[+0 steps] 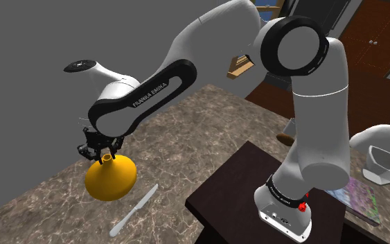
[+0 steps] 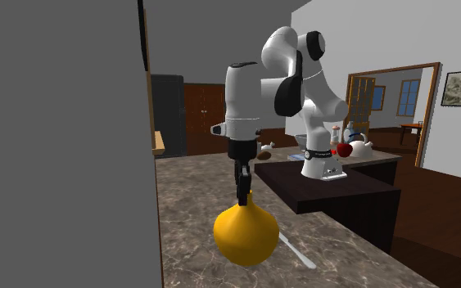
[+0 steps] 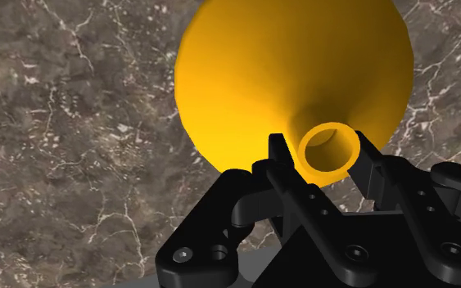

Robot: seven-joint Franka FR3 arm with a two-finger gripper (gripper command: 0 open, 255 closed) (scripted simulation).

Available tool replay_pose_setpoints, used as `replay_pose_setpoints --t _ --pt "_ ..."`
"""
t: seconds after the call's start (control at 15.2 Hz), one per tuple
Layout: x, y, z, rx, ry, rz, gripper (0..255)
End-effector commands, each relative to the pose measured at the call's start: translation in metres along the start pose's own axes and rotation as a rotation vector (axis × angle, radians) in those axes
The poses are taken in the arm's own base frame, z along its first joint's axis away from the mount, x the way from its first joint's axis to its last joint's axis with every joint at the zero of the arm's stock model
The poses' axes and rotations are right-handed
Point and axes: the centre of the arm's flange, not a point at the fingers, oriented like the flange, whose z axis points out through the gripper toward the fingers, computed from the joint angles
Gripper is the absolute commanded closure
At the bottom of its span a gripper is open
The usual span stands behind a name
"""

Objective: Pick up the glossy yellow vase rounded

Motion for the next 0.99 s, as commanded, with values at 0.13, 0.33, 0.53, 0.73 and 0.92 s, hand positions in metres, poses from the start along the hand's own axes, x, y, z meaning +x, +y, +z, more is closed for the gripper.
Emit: replay_pose_setpoints --t 0.13,0.33,0.53,0.73,0.92 --pt "0.0 0.0 0.001 0.0 -0.001 0.0 255" --pt "0.0 0.0 -0.01 0.0 -0.001 0.0 255" --pt "0.0 0.0 -0.026 0.0 -0.001 0.0 255" --pt "0.0 0.0 -0.042 0.0 -0.001 0.0 255" --pt "0.0 0.0 -0.058 0.0 -0.001 0.0 255"
